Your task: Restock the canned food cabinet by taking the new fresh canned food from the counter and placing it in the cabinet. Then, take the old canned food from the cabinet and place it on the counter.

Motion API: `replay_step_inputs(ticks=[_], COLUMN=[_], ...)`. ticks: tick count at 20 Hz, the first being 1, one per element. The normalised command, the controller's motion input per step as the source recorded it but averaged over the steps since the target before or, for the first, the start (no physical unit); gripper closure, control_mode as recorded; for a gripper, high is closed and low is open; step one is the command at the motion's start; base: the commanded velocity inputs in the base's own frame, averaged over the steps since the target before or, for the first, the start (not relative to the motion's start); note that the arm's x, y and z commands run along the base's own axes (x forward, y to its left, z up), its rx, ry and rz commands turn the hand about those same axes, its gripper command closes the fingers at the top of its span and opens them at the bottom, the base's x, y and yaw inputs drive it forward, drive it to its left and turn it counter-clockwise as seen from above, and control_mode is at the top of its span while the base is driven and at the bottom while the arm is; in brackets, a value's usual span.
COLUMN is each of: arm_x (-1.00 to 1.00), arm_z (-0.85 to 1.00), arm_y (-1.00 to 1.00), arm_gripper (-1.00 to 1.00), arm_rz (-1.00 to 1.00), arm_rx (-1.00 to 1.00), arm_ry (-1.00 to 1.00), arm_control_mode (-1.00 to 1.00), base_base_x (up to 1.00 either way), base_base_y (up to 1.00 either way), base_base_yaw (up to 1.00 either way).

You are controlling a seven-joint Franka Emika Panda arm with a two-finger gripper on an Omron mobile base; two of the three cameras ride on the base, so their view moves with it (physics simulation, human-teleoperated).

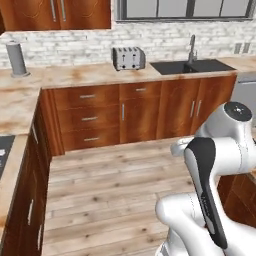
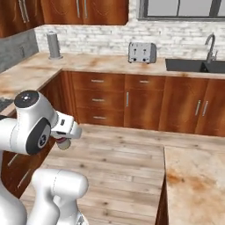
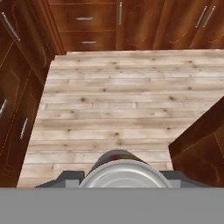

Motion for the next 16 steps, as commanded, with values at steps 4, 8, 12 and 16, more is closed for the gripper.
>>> replay_step_inputs(ticks=[4,8,12,16], arm_x=[0.0,0.0,0.0,0.0], arm_z=[0.0,0.0,0.0,0.0], arm_y=[0.0,0.0,0.0,0.0], arm_gripper=[1.0,1.0,1.0,1.0], arm_rz=[0.0,0.0,0.0,0.0], arm_rx=[0.0,0.0,0.0,0.0], arm_ry=[0.0,0.0,0.0,0.0], arm_control_mode=[1.0,1.0,1.0,1.0], base_base_x=[1.0,1.0,1.0,1.0], base_base_y=[0.5,0.59,0.54,0.27], base_base_yaw=[-0.37,-0.52,-0.55,-0.53])
